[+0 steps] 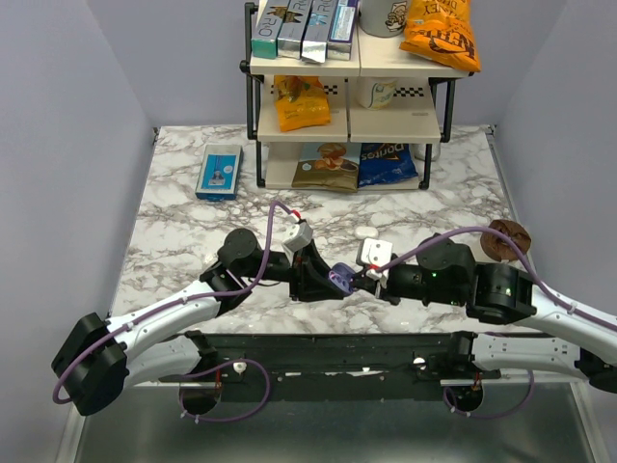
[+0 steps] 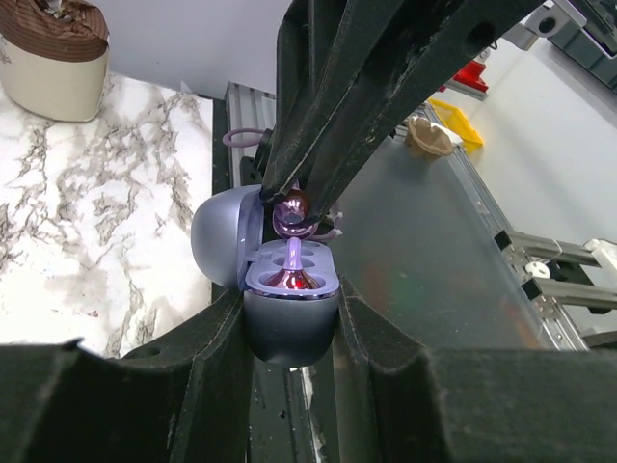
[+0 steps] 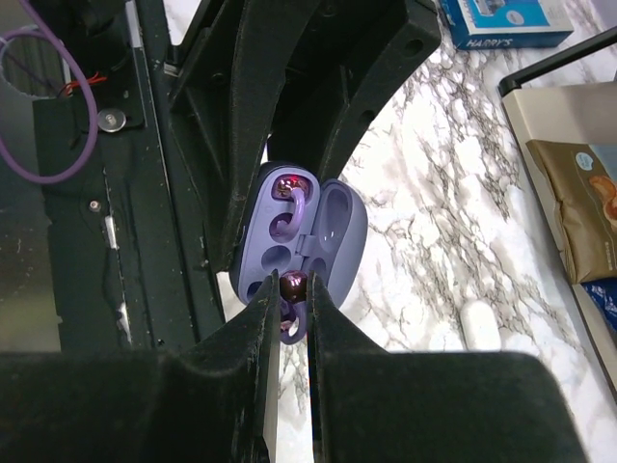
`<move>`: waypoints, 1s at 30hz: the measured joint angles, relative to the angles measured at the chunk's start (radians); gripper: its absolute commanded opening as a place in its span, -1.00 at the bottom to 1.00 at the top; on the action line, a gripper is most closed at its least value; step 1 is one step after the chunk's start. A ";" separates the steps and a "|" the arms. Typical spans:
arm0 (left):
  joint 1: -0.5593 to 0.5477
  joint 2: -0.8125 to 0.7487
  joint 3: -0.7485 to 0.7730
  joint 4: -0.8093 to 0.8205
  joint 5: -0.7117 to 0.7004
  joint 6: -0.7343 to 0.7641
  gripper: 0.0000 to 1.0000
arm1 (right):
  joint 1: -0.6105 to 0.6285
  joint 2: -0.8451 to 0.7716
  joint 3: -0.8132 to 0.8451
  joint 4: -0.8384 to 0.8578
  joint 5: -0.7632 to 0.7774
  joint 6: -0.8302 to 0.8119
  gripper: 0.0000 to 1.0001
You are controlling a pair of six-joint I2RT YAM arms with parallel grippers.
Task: Insert the wireless bluetooth earbuds into the charging case
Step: Place the earbud in the charging case.
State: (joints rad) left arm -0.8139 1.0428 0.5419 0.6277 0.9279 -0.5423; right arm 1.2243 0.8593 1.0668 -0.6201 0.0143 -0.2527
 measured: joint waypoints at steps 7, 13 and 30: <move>-0.006 0.000 -0.005 0.002 -0.001 0.000 -1.00 | 0.001 0.019 0.000 0.007 0.000 -0.003 -0.99; -0.006 0.000 -0.006 0.013 -0.002 -0.001 -1.00 | 0.002 0.021 0.000 0.022 -0.002 -0.003 -0.99; -0.010 -0.003 -0.018 0.015 -0.010 -0.006 -1.00 | 0.002 0.051 0.006 0.019 -0.018 -0.003 -0.91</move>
State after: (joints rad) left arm -0.8242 1.0397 0.5240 0.6426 0.9180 -0.5480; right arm 1.2263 0.9104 1.0729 -0.6010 -0.0036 -0.2558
